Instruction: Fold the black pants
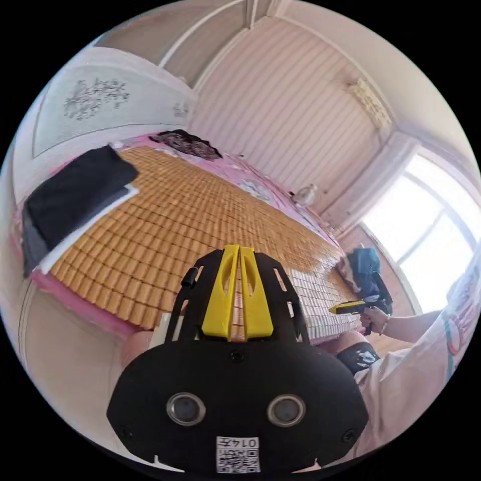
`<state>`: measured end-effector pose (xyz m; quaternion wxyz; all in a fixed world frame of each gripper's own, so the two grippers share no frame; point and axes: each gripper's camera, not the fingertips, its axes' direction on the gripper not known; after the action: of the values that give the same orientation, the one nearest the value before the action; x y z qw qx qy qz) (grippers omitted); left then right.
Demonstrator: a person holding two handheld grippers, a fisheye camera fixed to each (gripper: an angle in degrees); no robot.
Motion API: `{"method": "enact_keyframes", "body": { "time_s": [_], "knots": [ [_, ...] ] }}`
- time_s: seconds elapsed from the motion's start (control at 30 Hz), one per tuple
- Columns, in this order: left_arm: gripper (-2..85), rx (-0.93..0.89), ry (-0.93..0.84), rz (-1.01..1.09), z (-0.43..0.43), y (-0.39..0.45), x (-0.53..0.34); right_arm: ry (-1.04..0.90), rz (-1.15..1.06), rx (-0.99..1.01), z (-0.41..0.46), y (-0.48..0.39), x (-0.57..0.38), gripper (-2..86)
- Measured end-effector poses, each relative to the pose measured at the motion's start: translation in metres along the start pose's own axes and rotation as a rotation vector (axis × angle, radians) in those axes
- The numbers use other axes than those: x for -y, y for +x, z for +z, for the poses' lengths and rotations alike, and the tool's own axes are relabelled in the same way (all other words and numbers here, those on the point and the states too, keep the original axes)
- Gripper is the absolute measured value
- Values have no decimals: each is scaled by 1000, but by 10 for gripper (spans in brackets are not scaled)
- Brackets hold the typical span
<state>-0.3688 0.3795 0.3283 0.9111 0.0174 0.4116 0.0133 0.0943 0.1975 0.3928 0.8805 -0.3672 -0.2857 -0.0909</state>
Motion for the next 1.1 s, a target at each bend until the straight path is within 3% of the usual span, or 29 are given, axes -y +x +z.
{"method": "enact_keyframes", "body": {
  "time_s": [0.2, 0.3, 0.47, 0.73, 0.93, 1.1],
  "knots": [
    [-10, -425, -230, 451, 121, 195, 8, 378, 443, -142, -77, 59, -204, 44],
    [-10, -498, -347, 661, 168, 279, -3, 534, 563, -174, -94, 79, -279, 59],
    [-8, -545, -337, 916, 227, 394, -23, 687, 681, -241, -113, 120, -376, 66],
    [57, -640, -388, 992, 354, 551, -43, 760, 742, -462, -160, 212, -441, 82],
    [79, -544, -412, 1125, 456, 680, -72, 874, 906, -506, -203, 301, -487, 102],
    [87, -483, -497, 1098, 534, 775, -102, 807, 1038, -547, -205, 355, -517, 132]
  ]
}}
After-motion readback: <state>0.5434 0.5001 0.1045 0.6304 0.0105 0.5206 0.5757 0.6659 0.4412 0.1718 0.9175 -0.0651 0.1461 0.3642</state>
